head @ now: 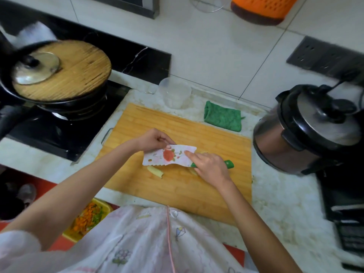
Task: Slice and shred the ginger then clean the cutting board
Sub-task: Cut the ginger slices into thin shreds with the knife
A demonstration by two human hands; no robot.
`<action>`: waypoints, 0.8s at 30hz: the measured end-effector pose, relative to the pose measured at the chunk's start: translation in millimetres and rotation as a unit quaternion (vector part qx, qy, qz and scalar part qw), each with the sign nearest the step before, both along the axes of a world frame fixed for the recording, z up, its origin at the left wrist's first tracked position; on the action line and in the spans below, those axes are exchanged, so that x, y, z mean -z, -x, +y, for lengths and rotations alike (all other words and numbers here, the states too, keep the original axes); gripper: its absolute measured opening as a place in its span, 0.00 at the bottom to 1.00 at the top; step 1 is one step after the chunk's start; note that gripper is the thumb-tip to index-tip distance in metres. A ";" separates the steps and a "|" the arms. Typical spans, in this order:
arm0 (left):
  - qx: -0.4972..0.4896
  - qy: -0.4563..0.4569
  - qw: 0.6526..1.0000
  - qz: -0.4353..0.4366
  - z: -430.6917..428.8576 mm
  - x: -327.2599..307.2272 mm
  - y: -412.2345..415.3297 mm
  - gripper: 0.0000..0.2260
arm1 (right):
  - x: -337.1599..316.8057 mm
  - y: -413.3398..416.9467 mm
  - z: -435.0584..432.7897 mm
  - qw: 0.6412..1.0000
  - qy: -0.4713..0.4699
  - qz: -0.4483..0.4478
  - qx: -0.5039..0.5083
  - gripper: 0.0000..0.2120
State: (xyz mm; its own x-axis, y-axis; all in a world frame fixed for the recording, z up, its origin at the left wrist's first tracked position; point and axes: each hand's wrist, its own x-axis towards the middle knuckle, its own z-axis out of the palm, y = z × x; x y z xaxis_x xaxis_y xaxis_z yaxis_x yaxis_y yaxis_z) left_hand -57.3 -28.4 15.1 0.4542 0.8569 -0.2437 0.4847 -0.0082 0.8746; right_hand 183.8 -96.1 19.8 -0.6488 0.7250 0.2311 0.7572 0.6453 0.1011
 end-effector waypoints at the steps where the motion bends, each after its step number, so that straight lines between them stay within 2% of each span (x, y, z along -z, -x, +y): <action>1: -0.001 -0.003 1.000 0.018 2.8 -0.9 -0.2 0.09 | 2.4 -1.3 -3.3 1.000 -0.004 0.014 -0.003 0.35; 4: -0.013 0.025 0.997 0.067 14.3 3.0 6.1 0.06 | 11.3 -10.2 -14.4 0.998 -0.016 0.053 -0.013 0.35; 6: -0.028 0.048 0.996 0.064 19.4 6.4 13.2 0.05 | 14.2 -16.2 -22.8 0.995 -0.040 0.086 -0.003 0.33; 9: -0.046 -0.007 0.997 0.058 19.9 6.5 15.2 0.07 | 19.5 -16.7 -33.5 0.980 -0.067 0.175 0.065 0.29; 13: -0.050 -0.066 0.995 0.058 14.9 10.8 8.6 0.14 | 25.2 -0.8 -43.7 0.929 -0.018 0.309 0.204 0.21; 16: -0.070 -0.070 0.993 0.058 15.4 22.0 7.6 0.08 | 23.5 14.3 -50.8 0.874 0.019 0.390 0.289 0.15; 18: -0.115 -0.110 0.981 0.109 17.0 25.6 8.5 0.06 | 23.0 21.2 -54.6 0.837 0.055 0.434 0.330 0.14; 19: -0.118 -0.135 0.972 0.149 16.7 26.2 9.2 0.09 | 23.9 22.8 -55.6 0.825 0.071 0.443 0.344 0.14; 22: -0.058 -0.212 0.946 0.238 5.7 27.3 12.6 0.20 | 24.6 22.2 -57.2 0.814 0.110 0.439 0.364 0.13; 24: -0.040 -0.297 0.930 0.214 -13.7 27.6 16.7 0.16 | 24.9 20.8 -57.8 0.817 0.145 0.426 0.360 0.12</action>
